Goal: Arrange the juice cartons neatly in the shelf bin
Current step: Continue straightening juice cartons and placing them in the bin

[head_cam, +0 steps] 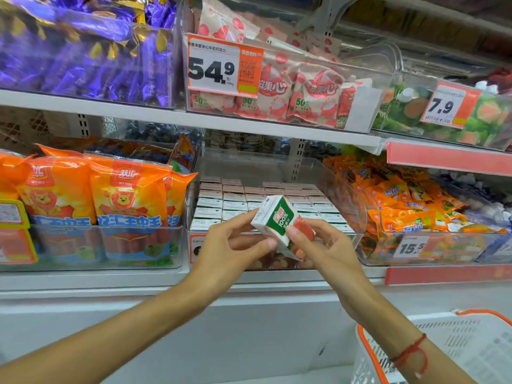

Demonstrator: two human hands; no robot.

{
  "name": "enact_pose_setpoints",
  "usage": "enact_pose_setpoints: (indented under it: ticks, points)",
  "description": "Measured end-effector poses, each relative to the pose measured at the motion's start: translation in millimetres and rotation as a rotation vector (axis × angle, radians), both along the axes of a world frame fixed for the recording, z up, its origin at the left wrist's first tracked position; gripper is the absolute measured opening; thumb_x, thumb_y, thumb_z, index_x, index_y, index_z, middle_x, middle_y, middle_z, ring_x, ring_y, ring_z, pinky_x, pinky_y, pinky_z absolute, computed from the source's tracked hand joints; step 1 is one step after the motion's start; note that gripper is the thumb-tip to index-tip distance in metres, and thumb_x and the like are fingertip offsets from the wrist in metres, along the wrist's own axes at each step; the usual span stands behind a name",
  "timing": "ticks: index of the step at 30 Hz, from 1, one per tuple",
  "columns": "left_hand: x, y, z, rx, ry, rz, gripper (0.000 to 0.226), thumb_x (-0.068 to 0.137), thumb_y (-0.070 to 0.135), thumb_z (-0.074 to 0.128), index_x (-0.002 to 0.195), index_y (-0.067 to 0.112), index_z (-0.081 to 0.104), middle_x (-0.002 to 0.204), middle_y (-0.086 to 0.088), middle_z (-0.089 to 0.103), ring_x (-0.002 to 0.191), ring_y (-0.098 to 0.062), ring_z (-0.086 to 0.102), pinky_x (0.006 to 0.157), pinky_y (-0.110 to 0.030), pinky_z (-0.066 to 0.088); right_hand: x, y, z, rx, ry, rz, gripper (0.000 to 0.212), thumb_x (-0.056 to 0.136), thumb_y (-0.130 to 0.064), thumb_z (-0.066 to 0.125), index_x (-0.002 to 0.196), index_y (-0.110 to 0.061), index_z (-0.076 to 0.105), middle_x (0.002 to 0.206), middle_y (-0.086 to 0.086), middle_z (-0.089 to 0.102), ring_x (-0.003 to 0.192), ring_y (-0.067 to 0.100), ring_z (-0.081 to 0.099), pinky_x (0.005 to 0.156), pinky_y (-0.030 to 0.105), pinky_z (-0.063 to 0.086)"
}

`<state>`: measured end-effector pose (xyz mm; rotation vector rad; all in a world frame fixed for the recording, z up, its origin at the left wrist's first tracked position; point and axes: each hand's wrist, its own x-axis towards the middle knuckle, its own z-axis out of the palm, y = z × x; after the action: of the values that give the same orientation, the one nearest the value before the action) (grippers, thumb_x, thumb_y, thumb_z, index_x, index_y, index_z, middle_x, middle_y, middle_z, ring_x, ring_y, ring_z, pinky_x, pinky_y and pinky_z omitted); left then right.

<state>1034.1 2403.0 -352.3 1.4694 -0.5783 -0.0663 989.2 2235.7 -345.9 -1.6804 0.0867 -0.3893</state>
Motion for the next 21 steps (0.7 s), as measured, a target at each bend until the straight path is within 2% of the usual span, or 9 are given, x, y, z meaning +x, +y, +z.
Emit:
enact_pose_setpoints:
  ticks: [2, 4, 6, 9, 11, 13, 15, 18, 21]
  points:
    - [-3.9, -6.3, -6.1, -0.041, 0.096, 0.044, 0.052, 0.084, 0.005, 0.071, 0.126, 0.033, 0.057, 0.095, 0.021, 0.074, 0.09, 0.003, 0.069, 0.067, -0.011, 0.053, 0.9, 2.3, -0.8, 0.004, -0.013, -0.073, 0.045, 0.059, -0.044, 0.078, 0.094, -0.016, 0.069, 0.074, -0.011, 0.074, 0.059, 0.001, 0.066, 0.054, 0.015, 0.051]
    - [-4.8, -7.5, -6.4, -0.051, 0.182, 0.022, 0.052, 0.085, 0.014, 0.071, 0.131, 0.032, 0.054, 0.102, 0.012, 0.075, 0.093, -0.001, 0.07, 0.077, -0.017, 0.056, 1.5, 2.1, -1.9, -0.065, -0.025, -0.152, 0.05, 0.057, -0.053, 0.076, 0.085, -0.011, 0.07, 0.068, -0.004, 0.072, 0.058, 0.005, 0.064, 0.058, 0.021, 0.053]
    - [-3.2, -5.6, -2.1, -0.057, 0.236, 0.001, 0.048, 0.084, 0.023, 0.073, 0.127, 0.036, 0.055, 0.1, 0.009, 0.076, 0.094, -0.006, 0.071, 0.079, -0.022, 0.058, 0.8, -0.7, -0.9, -0.134, -0.038, -0.19, 0.049, 0.06, -0.058, 0.073, 0.078, -0.012, 0.07, 0.067, -0.005, 0.071, 0.059, 0.003, 0.063, 0.059, 0.019, 0.051]
    - [2.9, -1.2, 6.0, -0.065, 0.345, -0.014, 0.033, 0.084, 0.026, 0.073, 0.111, 0.038, 0.059, 0.091, 0.006, 0.077, 0.088, -0.008, 0.073, 0.069, -0.02, 0.059, -3.1, -6.0, 4.4, -0.135, -0.006, -0.09, 0.037, 0.066, -0.055, 0.069, 0.085, -0.023, 0.074, 0.077, -0.008, 0.073, 0.064, 0.007, 0.069, 0.057, 0.018, 0.053]
    - [9.7, 4.3, 12.6, -0.13, 0.495, -0.061, 0.038, 0.078, 0.024, 0.076, 0.113, 0.03, 0.061, 0.091, 0.0, 0.077, 0.086, -0.011, 0.074, 0.066, -0.021, 0.059, -7.5, -7.2, 8.5, -0.086, 0.025, 0.061, 0.032, 0.071, -0.052, 0.067, 0.095, -0.033, 0.076, 0.089, -0.006, 0.075, 0.072, 0.016, 0.073, 0.06, 0.021, 0.056]
    - [16.6, 10.3, 19.8, -0.205, 0.664, -0.13, 0.048, 0.07, 0.025, 0.077, 0.116, 0.02, 0.061, 0.095, -0.009, 0.076, 0.087, -0.015, 0.074, 0.065, -0.024, 0.06, -10.5, -6.0, 12.5, -0.012, 0.035, 0.166, 0.031, 0.074, -0.048, 0.065, 0.1, -0.034, 0.076, 0.096, 0.0, 0.076, 0.082, 0.02, 0.074, 0.063, 0.02, 0.055]
    - [19.4, 12.9, 23.8, -0.224, 0.803, -0.172, 0.053, 0.066, 0.028, 0.077, 0.115, 0.015, 0.062, 0.097, -0.015, 0.075, 0.084, -0.017, 0.074, 0.059, -0.026, 0.06, -11.8, -3.4, 15.7, 0.006, 0.015, 0.135, 0.036, 0.073, -0.052, 0.065, 0.1, -0.031, 0.076, 0.097, 0.0, 0.076, 0.081, 0.017, 0.073, 0.061, 0.02, 0.055]
    - [18.2, 11.1, 22.2, -0.078, 0.854, -0.191, 0.06, 0.065, 0.041, 0.078, 0.114, 0.009, 0.064, 0.097, -0.011, 0.076, 0.075, -0.011, 0.074, 0.052, -0.023, 0.057, -11.3, 1.8, 18.1, -0.074, -0.014, -0.028, 0.034, 0.066, -0.066, 0.062, 0.073, -0.036, 0.075, 0.074, -0.005, 0.072, 0.063, 0.009, 0.065, 0.056, 0.019, 0.053]
    - [17.9, 11.2, 18.3, 0.103, 0.833, -0.217, 0.068, 0.065, 0.058, 0.073, 0.113, 0.011, 0.066, 0.096, -0.003, 0.077, 0.069, -0.006, 0.072, 0.052, -0.022, 0.056, -10.7, 5.3, 19.2, -0.097, 0.016, -0.13, 0.046, 0.062, -0.075, 0.057, 0.05, -0.032, 0.068, 0.05, -0.006, 0.059, 0.047, 0.003, 0.054, 0.047, 0.012, 0.044]
